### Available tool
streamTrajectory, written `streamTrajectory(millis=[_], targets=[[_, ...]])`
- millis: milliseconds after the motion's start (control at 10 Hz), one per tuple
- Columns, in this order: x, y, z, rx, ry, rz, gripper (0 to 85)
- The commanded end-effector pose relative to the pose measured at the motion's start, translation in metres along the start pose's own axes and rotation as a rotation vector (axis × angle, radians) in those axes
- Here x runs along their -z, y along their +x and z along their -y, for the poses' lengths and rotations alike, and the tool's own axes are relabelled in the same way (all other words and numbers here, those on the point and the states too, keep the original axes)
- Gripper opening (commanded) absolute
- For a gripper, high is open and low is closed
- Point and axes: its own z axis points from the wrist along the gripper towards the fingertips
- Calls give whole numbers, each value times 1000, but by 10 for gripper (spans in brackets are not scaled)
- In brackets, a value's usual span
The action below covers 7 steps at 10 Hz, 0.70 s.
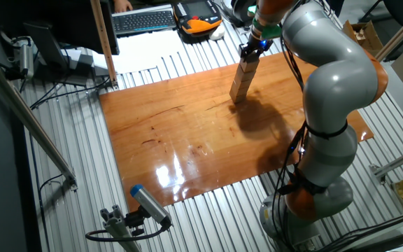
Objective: Stack the blocks in a vertical line of five
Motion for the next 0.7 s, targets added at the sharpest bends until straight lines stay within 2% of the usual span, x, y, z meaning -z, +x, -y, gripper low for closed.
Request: streamTrajectory(millis=[0,600], targets=[[0,0,0,-1,3,1,170],[-3,0,1,-1,6,1,170]])
